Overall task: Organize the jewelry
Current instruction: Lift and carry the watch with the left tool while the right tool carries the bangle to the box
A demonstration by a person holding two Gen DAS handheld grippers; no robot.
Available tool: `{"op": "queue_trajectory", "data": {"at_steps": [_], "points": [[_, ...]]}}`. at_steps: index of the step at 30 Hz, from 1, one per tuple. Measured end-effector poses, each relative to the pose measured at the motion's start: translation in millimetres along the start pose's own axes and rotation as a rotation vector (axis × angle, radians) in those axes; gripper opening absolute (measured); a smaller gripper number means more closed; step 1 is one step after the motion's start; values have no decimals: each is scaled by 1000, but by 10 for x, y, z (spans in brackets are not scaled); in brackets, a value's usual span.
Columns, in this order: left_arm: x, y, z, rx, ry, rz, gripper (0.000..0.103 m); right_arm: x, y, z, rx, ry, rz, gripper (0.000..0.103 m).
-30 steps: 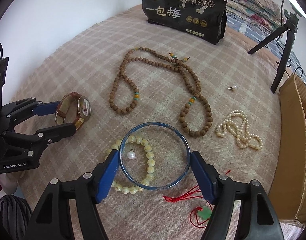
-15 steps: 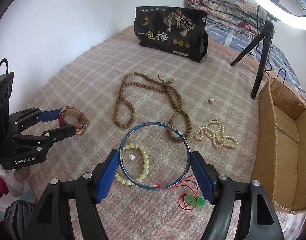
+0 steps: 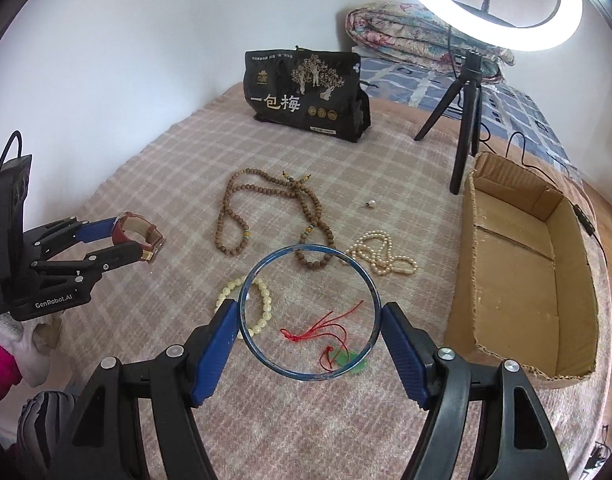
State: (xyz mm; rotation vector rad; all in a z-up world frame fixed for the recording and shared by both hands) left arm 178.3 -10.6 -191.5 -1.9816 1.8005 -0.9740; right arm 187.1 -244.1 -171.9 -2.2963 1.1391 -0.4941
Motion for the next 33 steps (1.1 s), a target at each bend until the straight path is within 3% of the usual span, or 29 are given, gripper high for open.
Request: {"op": "queue_trajectory", "data": {"at_steps": [19, 33], "points": [[1145, -595, 270, 35, 168, 113, 56, 984, 412, -548, 22, 179, 161, 74], [2182, -969, 828, 29, 243, 171, 56, 1571, 661, -538, -3, 240, 225, 74]]}}
Point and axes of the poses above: each gripper's, at about its wrist camera, not at the fingertips, and z roughly the way its jaws point, x to its right, y to its underside, the point moved 2 cm from there along z, roughly the way its jaws point, and after that the axes turned 15 degrees about -z, right-handed, at the moved point
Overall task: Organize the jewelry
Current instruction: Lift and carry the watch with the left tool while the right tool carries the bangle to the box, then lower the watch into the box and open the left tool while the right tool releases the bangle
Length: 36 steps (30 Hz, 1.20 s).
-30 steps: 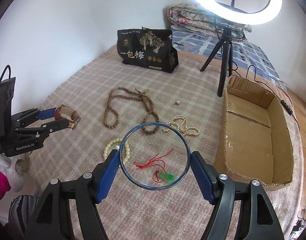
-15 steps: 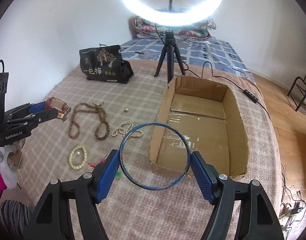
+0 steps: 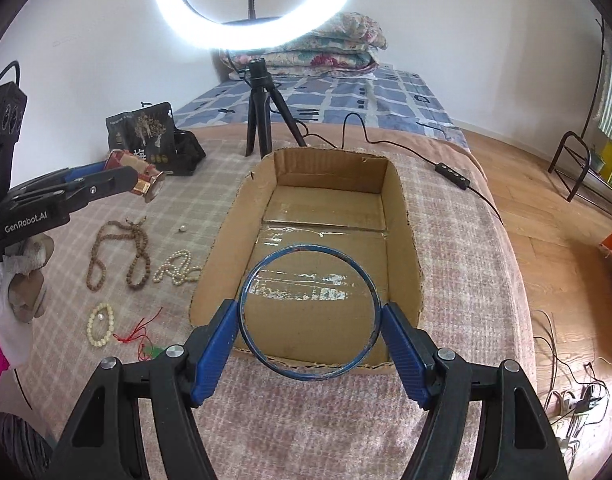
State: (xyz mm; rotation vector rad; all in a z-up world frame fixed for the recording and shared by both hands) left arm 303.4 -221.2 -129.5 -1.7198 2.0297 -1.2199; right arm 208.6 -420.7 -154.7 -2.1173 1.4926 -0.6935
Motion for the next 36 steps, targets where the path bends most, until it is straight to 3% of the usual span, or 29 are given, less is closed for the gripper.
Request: {"op": "queue_trajectory", "data": {"at_steps": [12, 21, 29, 31, 33, 36], "points": [[259, -272, 731, -27, 2, -57, 56, 252, 14, 280, -16, 10, 34, 74], [294, -264, 1065, -57, -24, -70, 56, 298, 11, 477, -33, 12, 32, 74], [313, -245, 1114, -56, -23, -70, 57, 273, -8, 509, -32, 18, 19, 76], [322, -255, 1105, -52, -23, -64, 65, 261, -20, 493, -25, 25, 15, 84], [329, -258, 1072, -44, -22, -58, 66, 252, -27, 463, -16, 37, 15, 89], [331, -264, 1028, -42, -23, -52, 66, 239, -34, 420, -5, 35, 17, 89]]}}
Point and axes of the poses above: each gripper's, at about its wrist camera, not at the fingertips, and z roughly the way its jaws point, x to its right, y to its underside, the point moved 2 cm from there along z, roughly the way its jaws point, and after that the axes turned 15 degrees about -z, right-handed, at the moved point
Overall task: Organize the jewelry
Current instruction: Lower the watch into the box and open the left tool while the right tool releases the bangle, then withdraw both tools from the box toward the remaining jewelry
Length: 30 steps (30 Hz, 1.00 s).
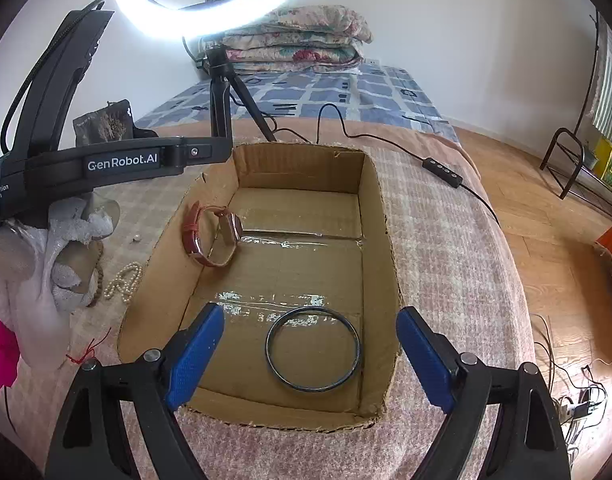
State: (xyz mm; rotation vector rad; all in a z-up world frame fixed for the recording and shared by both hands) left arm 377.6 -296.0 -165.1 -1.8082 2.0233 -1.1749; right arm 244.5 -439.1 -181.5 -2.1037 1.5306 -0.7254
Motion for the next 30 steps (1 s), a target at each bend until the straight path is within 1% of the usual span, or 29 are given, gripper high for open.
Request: {"op": "queue_trajectory", "data": {"at_steps": [6, 12, 23, 30], "points": [[-11, -2, -143, 9, -5, 11, 66, -65, -13, -107, 6, 6, -5, 89], [-41, -5, -408, 31, -6, 19, 66, -140, -24, -300, 22, 13, -7, 89], [-244, 14, -1148, 105, -31, 45, 66, -449, -35, -716, 52, 12, -36, 89], [-554, 73, -1632, 150, -70, 48, 66, -706, -43, -898, 67, -7, -64, 89]]}}
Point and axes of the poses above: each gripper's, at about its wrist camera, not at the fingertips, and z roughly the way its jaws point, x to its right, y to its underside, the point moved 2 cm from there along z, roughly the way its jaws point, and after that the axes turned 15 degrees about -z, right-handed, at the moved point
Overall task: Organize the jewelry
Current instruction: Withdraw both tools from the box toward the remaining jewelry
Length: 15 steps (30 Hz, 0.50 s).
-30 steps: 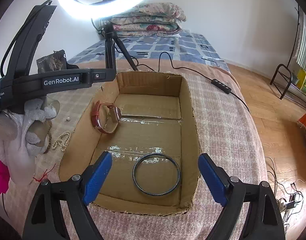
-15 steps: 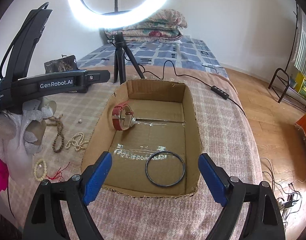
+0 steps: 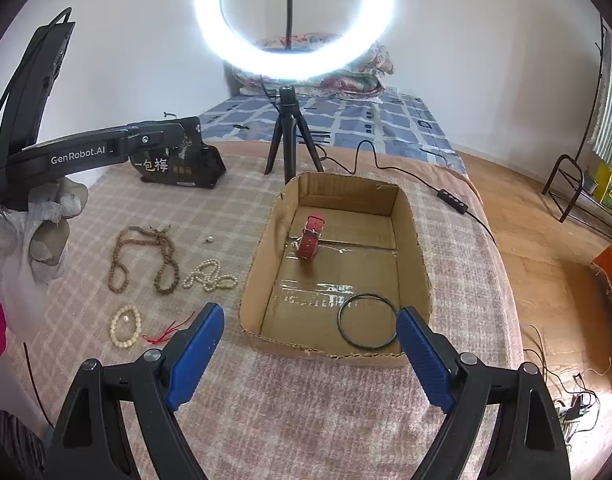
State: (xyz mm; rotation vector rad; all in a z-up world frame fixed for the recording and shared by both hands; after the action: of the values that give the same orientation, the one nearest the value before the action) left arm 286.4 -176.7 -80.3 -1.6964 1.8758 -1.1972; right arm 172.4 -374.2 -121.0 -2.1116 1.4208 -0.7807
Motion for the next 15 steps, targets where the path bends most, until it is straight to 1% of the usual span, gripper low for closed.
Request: {"op": "queue_trajectory", "data": {"at_steps": [8, 12, 15], "points": [[-546, 134, -440, 14, -43, -22, 66, -319, 8, -29, 1, -44, -25, 89], [-794, 316, -586, 3, -73, -16, 66, -459, 35, 2, -7, -69, -37, 89], [-954, 504, -657, -20, -92, -6, 66, -548, 59, 44, -15, -83, -45, 89]]}}
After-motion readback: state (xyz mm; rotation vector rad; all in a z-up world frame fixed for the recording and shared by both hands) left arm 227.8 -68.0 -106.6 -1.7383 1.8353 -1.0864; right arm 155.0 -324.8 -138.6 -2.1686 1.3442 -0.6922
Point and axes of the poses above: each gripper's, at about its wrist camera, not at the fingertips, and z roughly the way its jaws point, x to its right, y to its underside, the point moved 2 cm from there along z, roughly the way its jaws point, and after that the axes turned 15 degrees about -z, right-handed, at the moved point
